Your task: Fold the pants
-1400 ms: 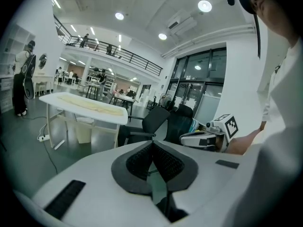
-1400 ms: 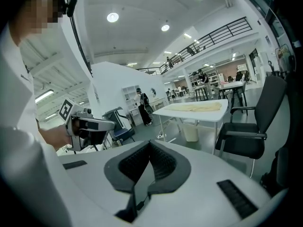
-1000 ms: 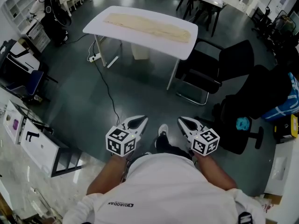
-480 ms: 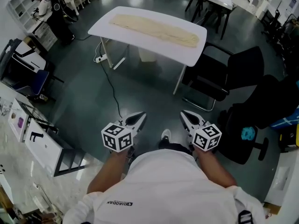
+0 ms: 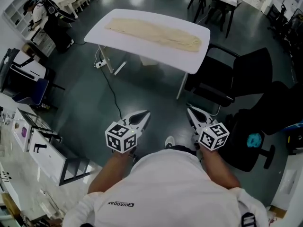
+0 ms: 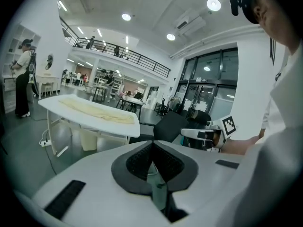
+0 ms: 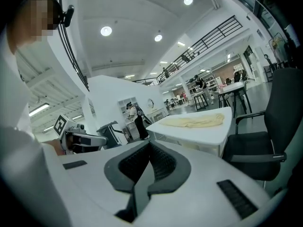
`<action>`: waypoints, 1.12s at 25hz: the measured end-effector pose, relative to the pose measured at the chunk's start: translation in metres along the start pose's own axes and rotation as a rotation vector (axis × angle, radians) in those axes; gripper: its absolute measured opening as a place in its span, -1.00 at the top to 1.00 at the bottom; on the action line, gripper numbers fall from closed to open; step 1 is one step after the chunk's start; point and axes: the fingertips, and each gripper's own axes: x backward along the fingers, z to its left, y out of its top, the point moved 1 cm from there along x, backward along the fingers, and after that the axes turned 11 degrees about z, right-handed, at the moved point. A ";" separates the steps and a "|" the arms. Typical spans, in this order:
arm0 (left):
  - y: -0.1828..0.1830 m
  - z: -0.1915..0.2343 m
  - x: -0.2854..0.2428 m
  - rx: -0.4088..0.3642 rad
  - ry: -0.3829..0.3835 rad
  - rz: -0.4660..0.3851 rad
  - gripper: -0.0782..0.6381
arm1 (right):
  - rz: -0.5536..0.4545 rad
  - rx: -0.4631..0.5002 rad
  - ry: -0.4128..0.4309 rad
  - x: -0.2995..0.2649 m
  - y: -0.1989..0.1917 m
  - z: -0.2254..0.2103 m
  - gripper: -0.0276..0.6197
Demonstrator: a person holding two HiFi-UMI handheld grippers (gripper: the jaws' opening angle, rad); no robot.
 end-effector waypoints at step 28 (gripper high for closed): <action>0.088 0.047 -0.125 -0.019 0.025 0.093 0.70 | 0.043 -0.043 0.045 -0.058 0.041 -0.125 0.86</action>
